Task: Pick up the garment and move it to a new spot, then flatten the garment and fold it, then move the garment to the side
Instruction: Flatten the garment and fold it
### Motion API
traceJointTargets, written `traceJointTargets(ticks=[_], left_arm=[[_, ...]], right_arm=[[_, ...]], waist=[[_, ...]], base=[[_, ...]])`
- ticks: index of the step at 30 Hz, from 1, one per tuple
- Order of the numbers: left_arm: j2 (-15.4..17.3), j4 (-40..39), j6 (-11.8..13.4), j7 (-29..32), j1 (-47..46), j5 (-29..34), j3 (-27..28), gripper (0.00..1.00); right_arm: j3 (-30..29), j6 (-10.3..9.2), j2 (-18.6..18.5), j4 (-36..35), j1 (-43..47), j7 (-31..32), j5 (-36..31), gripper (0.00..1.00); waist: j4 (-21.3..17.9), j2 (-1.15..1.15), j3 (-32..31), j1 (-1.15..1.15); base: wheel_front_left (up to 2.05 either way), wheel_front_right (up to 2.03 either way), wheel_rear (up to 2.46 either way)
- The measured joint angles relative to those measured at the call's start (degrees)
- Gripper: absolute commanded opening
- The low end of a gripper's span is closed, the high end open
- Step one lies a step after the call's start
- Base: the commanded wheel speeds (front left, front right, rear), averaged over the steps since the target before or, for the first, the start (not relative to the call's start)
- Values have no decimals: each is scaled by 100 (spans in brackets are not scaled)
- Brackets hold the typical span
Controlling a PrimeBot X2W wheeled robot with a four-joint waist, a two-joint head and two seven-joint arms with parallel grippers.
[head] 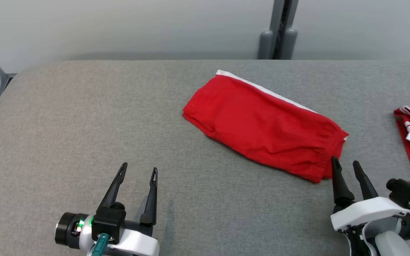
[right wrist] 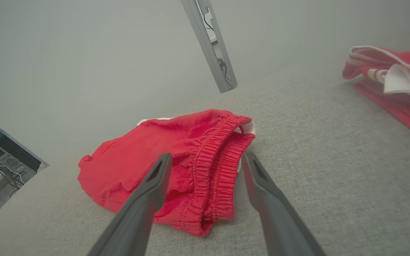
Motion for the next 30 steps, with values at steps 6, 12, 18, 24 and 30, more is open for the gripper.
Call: traceJointTargets(ticks=[6, 12, 18, 24, 30], left_arm=[[-9, -1, 9, 0, -105, 9, -97, 100], [-13, -4, 10, 0, -115, 13, -246, 100], [-23, -24, 51, 0, -213, -4, -374, 100], [-22, -9, 88, 0, -220, -31, -427, 100], [-23, 35, 116, 0, -233, -46, -455, 100]], right_arm=[[23, 0, -130, 567, -311, 100, 664, 100], [168, -1, -220, 1112, -588, 248, 1182, 100], [347, -9, -364, 1433, -829, 406, 1610, 100], [512, -26, -426, 1630, -1081, 443, 1973, 100], [793, -23, -469, 1652, -1196, 302, 2383, 0]], waist=[[234, 0, 169, 0], [472, 0, 313, 0], [626, 0, 412, 0], [698, 0, 457, 0], [699, 0, 432, 0]], base=[[0, 0, 0], [0, 0, 0], [0, 0, 0], [0, 0, 0], [0, 0, 0]])
